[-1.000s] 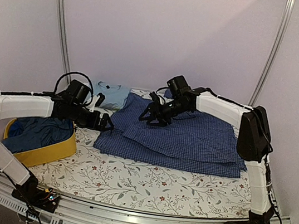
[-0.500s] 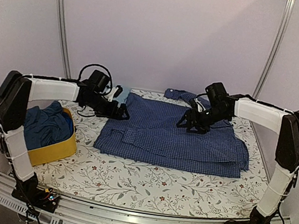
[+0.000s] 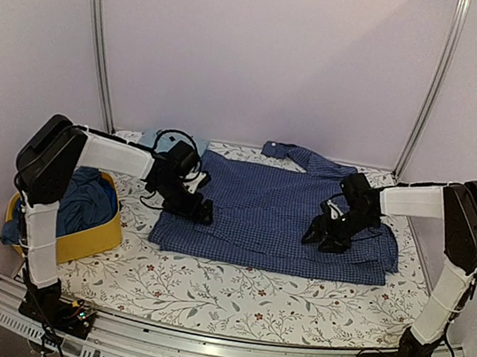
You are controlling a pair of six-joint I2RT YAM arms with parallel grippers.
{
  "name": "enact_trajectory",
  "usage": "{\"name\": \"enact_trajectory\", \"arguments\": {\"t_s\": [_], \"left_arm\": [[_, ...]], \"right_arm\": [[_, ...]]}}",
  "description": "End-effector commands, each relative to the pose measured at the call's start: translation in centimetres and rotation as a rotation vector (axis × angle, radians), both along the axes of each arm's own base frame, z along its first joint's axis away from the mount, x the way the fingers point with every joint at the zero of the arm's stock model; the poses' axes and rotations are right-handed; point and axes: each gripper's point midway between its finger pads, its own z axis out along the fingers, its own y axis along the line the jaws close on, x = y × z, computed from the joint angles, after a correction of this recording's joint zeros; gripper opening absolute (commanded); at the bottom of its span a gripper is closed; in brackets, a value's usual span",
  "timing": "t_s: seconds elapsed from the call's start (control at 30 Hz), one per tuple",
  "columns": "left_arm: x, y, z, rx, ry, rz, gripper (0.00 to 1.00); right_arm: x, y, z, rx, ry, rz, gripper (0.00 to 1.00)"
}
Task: Fold and stack the mixed laundry pile
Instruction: Move the 1/3-folded shirt to the center of the board.
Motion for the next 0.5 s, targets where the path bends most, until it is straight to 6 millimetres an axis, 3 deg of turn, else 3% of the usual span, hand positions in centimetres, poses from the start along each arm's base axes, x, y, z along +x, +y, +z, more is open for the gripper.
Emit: {"name": "enact_trajectory", "arguments": {"t_s": [0.0,0.13,0.33,0.47], "left_arm": [[-8.2,2.8,-3.5,0.147,0.206,0.017,0.94],[-12.9,3.6,-4.0,0.174,0.269,0.004,0.93],[-19.6,4.3,-4.3,0.174,0.367,-0.014,0.91],[-23.1,3.9,-3.8,0.146,0.428,-0.043,0.89]], "right_arm": [[-5.6,-2.3,-2.2,-0.062,0.136,-0.035,0.65],[-10.0,-3.0,-2.2,-0.018,0.216,-0.055,0.65],[-17.0,-2.4,-1.4,0.055,0.323,-0.035,0.66],[-19.2,-1.7,-0.4,0.117,0.358,-0.033,0.66]]}}
